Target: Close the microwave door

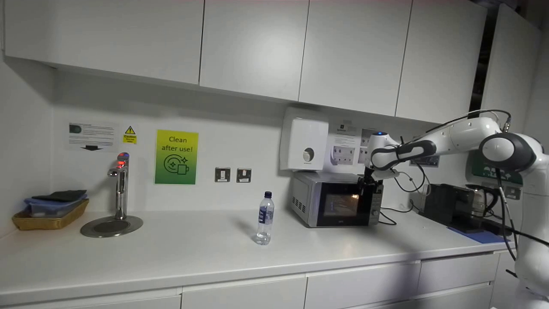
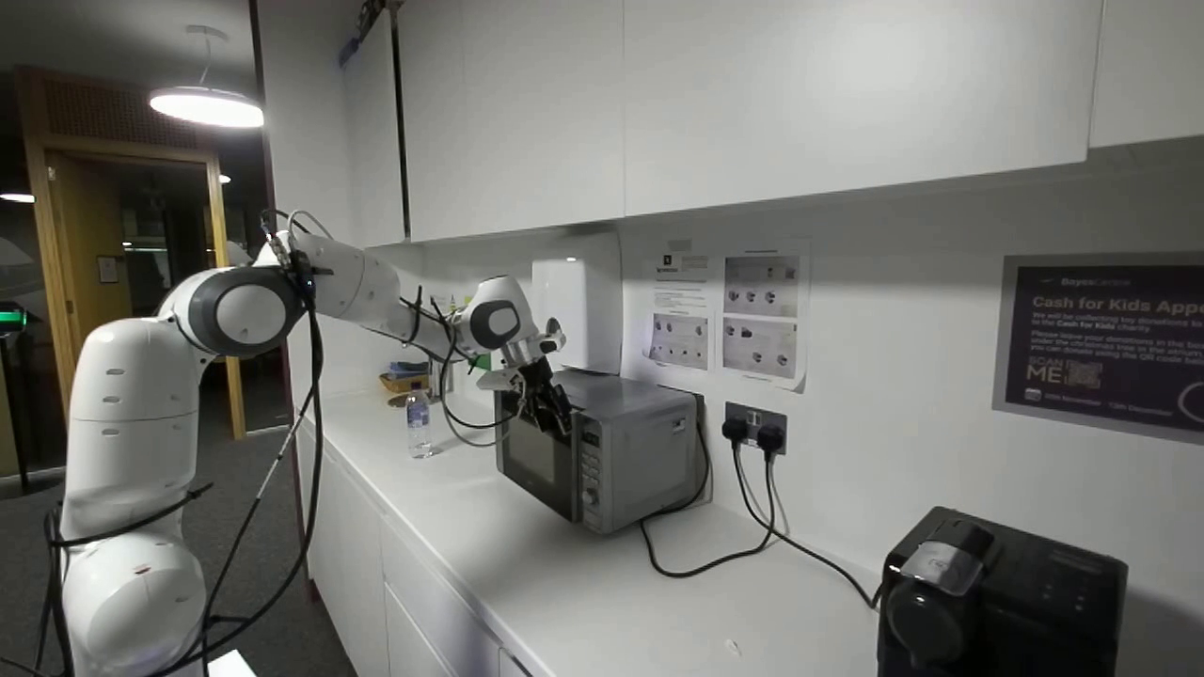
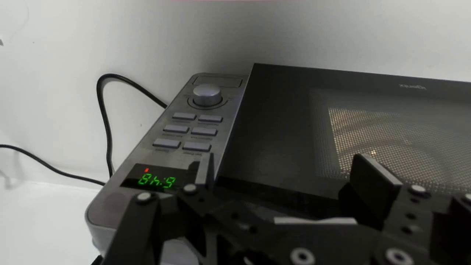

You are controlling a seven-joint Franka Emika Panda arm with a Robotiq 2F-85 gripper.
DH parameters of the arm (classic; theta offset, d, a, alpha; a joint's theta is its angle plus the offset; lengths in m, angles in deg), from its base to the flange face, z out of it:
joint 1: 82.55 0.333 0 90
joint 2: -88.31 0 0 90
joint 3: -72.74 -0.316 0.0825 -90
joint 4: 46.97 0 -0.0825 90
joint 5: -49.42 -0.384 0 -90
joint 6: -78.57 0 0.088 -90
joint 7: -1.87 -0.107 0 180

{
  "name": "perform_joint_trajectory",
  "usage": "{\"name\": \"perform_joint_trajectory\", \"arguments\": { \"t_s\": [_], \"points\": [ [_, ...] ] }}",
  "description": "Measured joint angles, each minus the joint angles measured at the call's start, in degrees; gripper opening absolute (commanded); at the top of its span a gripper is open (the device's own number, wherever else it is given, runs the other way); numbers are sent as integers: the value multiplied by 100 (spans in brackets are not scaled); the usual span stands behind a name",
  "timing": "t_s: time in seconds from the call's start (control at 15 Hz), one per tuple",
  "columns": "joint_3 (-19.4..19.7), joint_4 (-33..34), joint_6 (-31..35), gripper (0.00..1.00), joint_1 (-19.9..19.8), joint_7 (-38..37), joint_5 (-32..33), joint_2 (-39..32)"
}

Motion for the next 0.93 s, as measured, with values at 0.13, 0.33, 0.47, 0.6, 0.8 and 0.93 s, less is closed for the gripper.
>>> {"name": "perform_joint_trajectory", "arguments": {
  "t_s": [0.13, 0.33, 0.47, 0.6, 0.8, 0.93],
  "points": [
    [0, 0, 104, 100, 58, -89, 323, 7],
    [-1, -28, 106, 100, 146, -292, 725, 51],
    [-1, -36, 106, 100, 164, -343, 815, 79],
    [-1, -36, 101, 100, 165, -344, 813, 91],
    [-1, -35, 92, 100, 165, -344, 792, 96],
    [-1, -35, 93, 100, 165, -340, 792, 96]
  ]
}}
